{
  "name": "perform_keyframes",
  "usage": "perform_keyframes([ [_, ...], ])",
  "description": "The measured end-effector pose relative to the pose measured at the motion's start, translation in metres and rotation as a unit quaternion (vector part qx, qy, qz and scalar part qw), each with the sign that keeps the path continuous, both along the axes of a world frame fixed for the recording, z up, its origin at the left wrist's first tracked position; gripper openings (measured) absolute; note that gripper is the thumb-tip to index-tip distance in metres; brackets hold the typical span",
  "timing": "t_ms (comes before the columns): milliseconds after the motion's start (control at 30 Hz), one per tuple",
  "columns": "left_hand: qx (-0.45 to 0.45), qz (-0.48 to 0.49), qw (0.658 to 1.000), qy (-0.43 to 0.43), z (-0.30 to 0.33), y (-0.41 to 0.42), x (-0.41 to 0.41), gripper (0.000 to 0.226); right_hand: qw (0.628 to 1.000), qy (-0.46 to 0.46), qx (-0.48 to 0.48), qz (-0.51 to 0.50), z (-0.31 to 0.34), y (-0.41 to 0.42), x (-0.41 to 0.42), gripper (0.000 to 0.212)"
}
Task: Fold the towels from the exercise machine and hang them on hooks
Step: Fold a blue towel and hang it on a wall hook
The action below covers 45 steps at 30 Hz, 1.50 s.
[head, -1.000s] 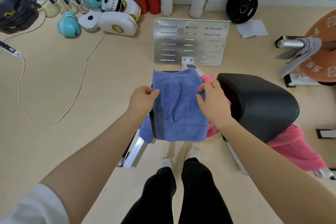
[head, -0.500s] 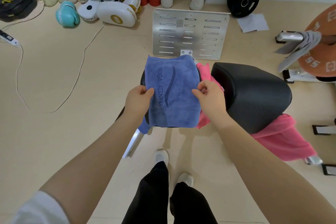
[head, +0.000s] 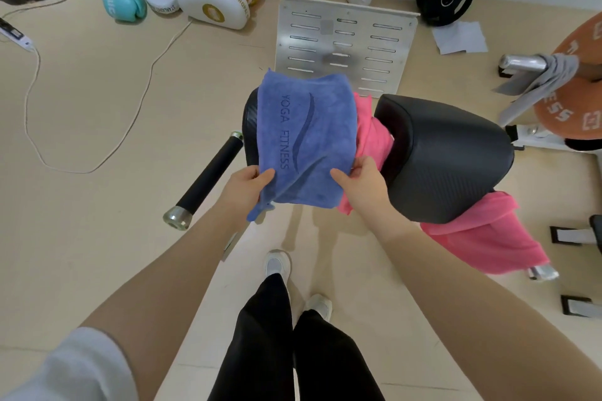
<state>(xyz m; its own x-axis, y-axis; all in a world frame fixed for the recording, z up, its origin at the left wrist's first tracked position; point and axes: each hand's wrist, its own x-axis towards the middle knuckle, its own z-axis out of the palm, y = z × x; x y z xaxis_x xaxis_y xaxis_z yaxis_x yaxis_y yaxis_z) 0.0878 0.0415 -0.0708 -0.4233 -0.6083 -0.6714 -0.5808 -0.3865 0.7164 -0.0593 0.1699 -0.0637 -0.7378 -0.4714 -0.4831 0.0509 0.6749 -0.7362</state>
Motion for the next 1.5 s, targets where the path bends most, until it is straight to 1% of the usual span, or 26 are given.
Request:
perform_keyframes([
  [67, 0.005, -0.002, 1.0, 0.001, 0.0, 0.003, 0.001, 0.034, 0.997, 0.076, 0.006, -0.006, -0.001, 0.002, 0.003, 0.035],
  [133, 0.022, -0.034, 0.999, -0.002, -0.001, 0.006, 0.004, 0.034, 0.987, 0.16, -0.009, 0.005, -0.002, 0.006, 0.006, 0.023],
  [167, 0.046, -0.039, 0.998, 0.008, 0.001, 0.01, 0.005, 0.033, 0.987, 0.161, -0.005, 0.03, -0.003, 0.009, 0.008, 0.021],
  [200, 0.08, -0.028, 0.996, 0.032, 0.001, 0.012, 0.006, 0.033, 0.991, 0.121, 0.009, 0.055, -0.005, 0.011, 0.012, 0.026],
  [267, 0.159, 0.032, 0.982, 0.096, 0.001, 0.017, 0.008, 0.033, 0.993, -0.086, 0.063, 0.056, -0.007, 0.015, 0.018, 0.048],
  [300, 0.19, 0.063, 0.972, 0.12, 0.001, 0.019, 0.009, 0.036, 0.97, -0.228, 0.084, 0.034, -0.009, 0.016, 0.021, 0.06],
  [333, 0.216, 0.084, 0.962, 0.143, -0.001, 0.021, 0.011, 0.037, 0.929, -0.361, 0.077, 0.003, -0.014, 0.018, 0.023, 0.071],
  [400, 0.242, 0.091, 0.952, 0.165, -0.001, 0.024, 0.013, 0.033, 0.844, -0.525, -0.037, -0.105, -0.025, 0.015, 0.031, 0.078],
  [467, 0.222, 0.083, 0.958, 0.162, -0.002, 0.026, 0.015, 0.03, 0.768, -0.567, -0.168, -0.246, -0.033, 0.007, 0.038, 0.064],
  [533, 0.155, 0.074, 0.976, 0.135, -0.009, 0.025, 0.017, 0.031, 0.744, -0.533, -0.22, -0.338, -0.035, 0.002, 0.04, 0.045],
  [600, 0.077, 0.072, 0.991, 0.078, -0.015, 0.024, 0.02, 0.026, 0.758, -0.502, -0.216, -0.357, -0.036, 0.006, 0.041, 0.032],
  [700, 0.01, 0.078, 0.997, 0.007, -0.02, 0.023, 0.019, 0.013, 0.804, -0.481, -0.141, -0.32, -0.043, 0.021, 0.041, 0.011],
  [767, -0.04, 0.052, 0.998, -0.008, -0.021, 0.021, 0.017, 0.008, 0.861, -0.423, -0.054, -0.277, -0.043, 0.023, 0.031, 0.008],
  [800, -0.066, 0.036, 0.997, -0.017, -0.019, 0.019, 0.015, 0.004, 0.905, -0.349, -0.008, -0.242, -0.041, 0.022, 0.024, 0.018],
  [833, -0.089, 0.032, 0.995, -0.029, -0.018, 0.016, 0.012, 0.018, 0.947, -0.251, 0.035, -0.2, -0.038, 0.019, 0.016, 0.031],
  [900, -0.11, 0.048, 0.991, -0.055, -0.017, 0.009, 0.004, 0.038, 0.992, 0.002, 0.054, -0.117, -0.025, 0.009, 0.002, 0.043],
  [933, -0.115, 0.056, 0.989, -0.069, -0.015, 0.006, -0.001, 0.041, 0.992, 0.107, 0.005, -0.065, -0.014, 0.001, -0.001, 0.042],
  [1000, -0.111, 0.072, 0.988, -0.074, -0.013, 0.0, -0.006, 0.05, 0.959, 0.262, -0.078, 0.071, 0.007, -0.017, 0.004, 0.045],
  [1067, -0.109, 0.071, 0.989, -0.073, -0.014, -0.002, -0.008, 0.05, 0.896, 0.397, -0.076, 0.185, 0.007, -0.032, 0.013, 0.061],
  [1133, -0.114, 0.063, 0.989, -0.068, -0.016, 0.0, -0.007, 0.035, 0.835, 0.501, -0.012, 0.229, -0.014, -0.039, 0.019, 0.078],
  [1167, -0.111, 0.056, 0.99, -0.068, -0.019, 0.002, -0.006, 0.03, 0.828, 0.516, 0.03, 0.219, -0.024, -0.038, 0.02, 0.084],
  [1233, -0.103, 0.041, 0.992, -0.057, -0.026, 0.007, -0.005, 0.02, 0.864, 0.469, 0.067, 0.167, -0.041, -0.024, 0.016, 0.087],
  [1267, -0.1, 0.035, 0.993, -0.05, -0.028, 0.008, -0.004, 0.019, 0.902, 0.404, 0.055, 0.14, -0.049, -0.013, 0.014, 0.086],
  [1333, -0.103, 0.044, 0.993, -0.038, -0.03, 0.006, -0.002, 0.017, 0.972, 0.21, 0.006, 0.107, -0.059, 0.004, 0.012, 0.081],
  [1400, -0.103, 0.066, 0.992, -0.024, -0.032, 0.002, 0.004, 0.012, 0.995, 0.068, -0.035, 0.068, -0.068, 0.015, 0.012, 0.065],
  [1500, -0.079, 0.048, 0.996, 0.0, -0.036, 0.002, 0.009, 0.012, 1.0, 0.002, -0.016, 0.019, -0.072, 0.021, 0.011, 0.025],
])
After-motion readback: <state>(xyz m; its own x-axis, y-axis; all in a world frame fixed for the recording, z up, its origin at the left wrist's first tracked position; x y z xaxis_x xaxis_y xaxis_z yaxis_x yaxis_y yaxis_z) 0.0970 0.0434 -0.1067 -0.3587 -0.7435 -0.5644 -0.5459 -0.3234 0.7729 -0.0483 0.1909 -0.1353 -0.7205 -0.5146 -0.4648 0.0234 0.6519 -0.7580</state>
